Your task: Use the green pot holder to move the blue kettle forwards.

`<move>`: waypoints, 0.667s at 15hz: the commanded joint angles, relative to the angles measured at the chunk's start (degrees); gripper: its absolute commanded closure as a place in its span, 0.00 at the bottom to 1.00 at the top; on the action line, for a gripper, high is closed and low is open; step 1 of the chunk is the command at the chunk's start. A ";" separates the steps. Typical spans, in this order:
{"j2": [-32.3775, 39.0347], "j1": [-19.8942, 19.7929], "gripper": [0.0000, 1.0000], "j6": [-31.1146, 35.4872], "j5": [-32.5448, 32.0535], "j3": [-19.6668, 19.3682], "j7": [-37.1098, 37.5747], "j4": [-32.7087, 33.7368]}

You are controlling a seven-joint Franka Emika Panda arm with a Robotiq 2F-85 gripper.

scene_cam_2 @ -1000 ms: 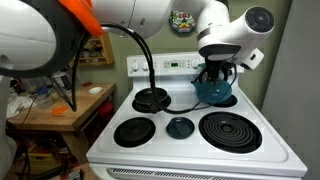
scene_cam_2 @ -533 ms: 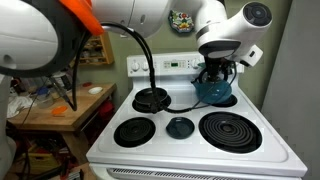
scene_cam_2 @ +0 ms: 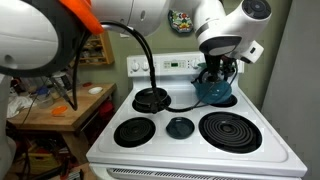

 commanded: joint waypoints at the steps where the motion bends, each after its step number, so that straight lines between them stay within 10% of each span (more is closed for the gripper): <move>1: -2.65 1.56 0.00 -2.40 -9.63 -1.60 6.44 -0.49; 10: -3.82 0.63 0.00 -2.69 -15.27 0.32 8.86 0.04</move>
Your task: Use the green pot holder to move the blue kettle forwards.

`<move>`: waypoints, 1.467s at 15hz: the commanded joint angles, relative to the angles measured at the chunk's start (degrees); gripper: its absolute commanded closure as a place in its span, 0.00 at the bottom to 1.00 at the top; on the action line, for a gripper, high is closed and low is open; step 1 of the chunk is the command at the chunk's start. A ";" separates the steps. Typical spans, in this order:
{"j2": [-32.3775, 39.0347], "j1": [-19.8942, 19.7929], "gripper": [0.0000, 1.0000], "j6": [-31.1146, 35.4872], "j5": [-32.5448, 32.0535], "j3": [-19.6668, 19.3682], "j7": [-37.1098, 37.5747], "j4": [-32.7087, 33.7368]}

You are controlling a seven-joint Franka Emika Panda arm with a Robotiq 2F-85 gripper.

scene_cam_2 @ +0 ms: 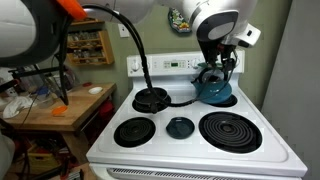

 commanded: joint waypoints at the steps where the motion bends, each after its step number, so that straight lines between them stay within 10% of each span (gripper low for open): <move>1: 0.06 -0.96 0.00 -0.01 -0.69 1.17 0.40 0.15; 12: 5.51 2.89 0.00 -22.38 -19.96 0.13 10.94 18.47; 22: 8.45 5.44 0.00 -17.84 -25.73 0.76 6.93 21.36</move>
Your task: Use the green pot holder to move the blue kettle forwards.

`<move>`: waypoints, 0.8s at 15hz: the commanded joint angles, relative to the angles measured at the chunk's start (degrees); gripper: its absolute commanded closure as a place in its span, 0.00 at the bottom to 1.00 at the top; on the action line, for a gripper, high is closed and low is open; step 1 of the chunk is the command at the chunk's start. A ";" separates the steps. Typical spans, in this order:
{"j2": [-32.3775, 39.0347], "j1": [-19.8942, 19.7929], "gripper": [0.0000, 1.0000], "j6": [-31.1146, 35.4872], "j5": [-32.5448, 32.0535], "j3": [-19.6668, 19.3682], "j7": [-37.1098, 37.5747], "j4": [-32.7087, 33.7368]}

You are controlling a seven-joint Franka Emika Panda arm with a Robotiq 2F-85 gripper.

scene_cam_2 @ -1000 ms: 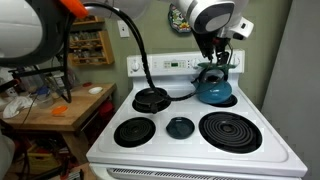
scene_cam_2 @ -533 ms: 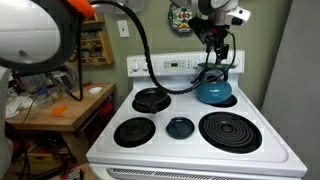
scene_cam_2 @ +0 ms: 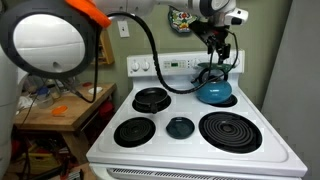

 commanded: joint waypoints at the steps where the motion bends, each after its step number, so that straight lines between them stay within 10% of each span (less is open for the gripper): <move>1: 1.31 2.42 0.00 3.25 -4.53 -0.45 -2.76 0.74; 12: 7.61 5.37 0.00 15.57 -9.53 -0.61 -5.96 1.82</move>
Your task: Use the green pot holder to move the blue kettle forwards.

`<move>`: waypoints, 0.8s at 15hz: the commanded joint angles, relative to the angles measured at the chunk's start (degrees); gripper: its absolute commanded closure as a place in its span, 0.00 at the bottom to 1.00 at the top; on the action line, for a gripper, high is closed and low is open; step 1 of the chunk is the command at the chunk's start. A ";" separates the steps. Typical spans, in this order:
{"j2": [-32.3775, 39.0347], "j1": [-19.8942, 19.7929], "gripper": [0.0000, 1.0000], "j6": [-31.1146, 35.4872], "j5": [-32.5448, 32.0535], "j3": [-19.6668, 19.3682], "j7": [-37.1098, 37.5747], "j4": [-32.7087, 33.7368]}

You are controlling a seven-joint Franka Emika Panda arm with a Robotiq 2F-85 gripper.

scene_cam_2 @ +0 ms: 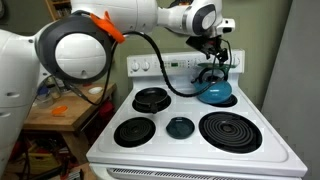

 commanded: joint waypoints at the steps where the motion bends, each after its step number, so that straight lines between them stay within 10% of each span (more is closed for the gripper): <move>1: 2.74 0.01 0.00 1.15 -0.85 -0.43 -0.87 1.90; 12: 3.74 0.59 0.00 0.14 -1.45 -0.76 -1.69 4.20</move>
